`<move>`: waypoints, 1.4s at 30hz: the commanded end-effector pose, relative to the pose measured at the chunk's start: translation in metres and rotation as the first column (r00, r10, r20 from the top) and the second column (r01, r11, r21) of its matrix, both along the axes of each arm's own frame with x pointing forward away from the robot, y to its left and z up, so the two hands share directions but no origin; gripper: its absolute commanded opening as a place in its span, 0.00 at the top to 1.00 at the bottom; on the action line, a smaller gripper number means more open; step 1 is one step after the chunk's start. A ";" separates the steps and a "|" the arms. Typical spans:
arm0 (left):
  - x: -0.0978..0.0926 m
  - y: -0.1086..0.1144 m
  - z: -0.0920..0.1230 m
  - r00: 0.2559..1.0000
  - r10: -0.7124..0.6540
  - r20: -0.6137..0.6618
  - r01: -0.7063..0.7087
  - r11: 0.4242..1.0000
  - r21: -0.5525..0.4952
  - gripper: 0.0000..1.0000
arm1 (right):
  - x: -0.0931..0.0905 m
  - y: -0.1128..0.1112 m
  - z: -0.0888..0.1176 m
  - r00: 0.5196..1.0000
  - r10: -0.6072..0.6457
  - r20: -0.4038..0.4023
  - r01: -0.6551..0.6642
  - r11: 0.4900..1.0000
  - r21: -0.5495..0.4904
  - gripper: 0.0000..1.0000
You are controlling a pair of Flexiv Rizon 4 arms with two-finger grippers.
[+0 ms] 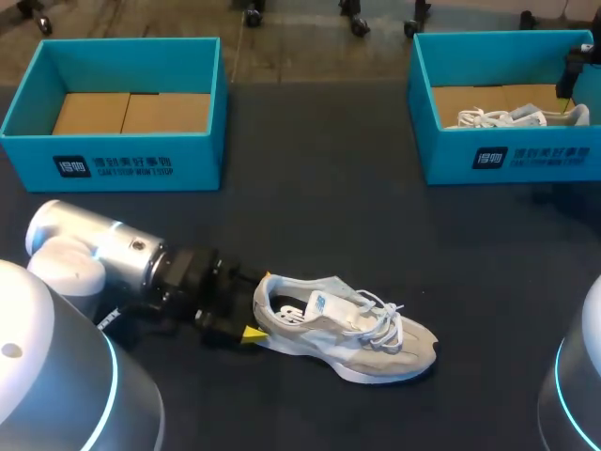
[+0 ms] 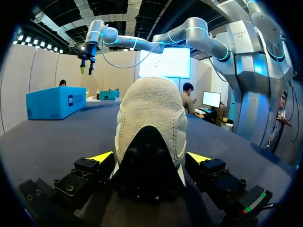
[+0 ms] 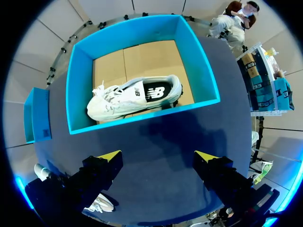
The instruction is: Take the shoe out of the shoebox, open the shoe tongue, remove and reinsert the insole, then place the shoe into the shoebox
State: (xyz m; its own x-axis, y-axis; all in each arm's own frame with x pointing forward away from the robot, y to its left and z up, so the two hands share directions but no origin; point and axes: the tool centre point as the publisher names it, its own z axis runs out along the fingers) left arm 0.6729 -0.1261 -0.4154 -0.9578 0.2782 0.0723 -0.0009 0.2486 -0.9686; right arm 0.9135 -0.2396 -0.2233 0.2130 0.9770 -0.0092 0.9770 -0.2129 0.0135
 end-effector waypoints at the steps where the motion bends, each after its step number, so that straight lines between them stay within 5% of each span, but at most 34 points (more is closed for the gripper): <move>1: -0.001 -0.006 -0.003 1.000 0.002 0.005 -0.002 1.000 -0.001 0.00 | 0.000 0.000 0.000 1.000 0.001 0.000 -0.001 1.000 0.000 0.00; 35: -0.011 -0.037 -0.007 1.000 -0.021 -0.022 0.020 1.000 -0.024 0.00 | 0.000 0.000 0.000 1.000 0.001 0.000 -0.001 1.000 0.000 0.00; 36: -0.011 -0.038 -0.007 1.000 -0.020 -0.022 0.020 0.999 -0.025 0.54 | 0.000 0.000 0.000 1.000 0.001 0.000 -0.001 1.000 0.000 0.00; 37: -0.011 -0.039 -0.007 1.000 -0.020 -0.022 0.020 0.999 -0.026 0.92 | 0.000 0.000 0.000 1.000 0.001 0.000 -0.001 1.000 0.000 0.00; 38: -0.011 -0.039 -0.007 1.000 -0.019 -0.021 0.019 0.999 -0.027 1.00 | 0.000 0.000 0.000 1.000 0.001 0.000 -0.001 1.000 0.000 0.00; 42: -0.009 -0.040 -0.008 1.000 -0.015 -0.019 0.014 0.999 -0.031 1.00 | 0.000 0.000 0.000 1.000 0.001 0.000 -0.001 1.000 0.000 0.00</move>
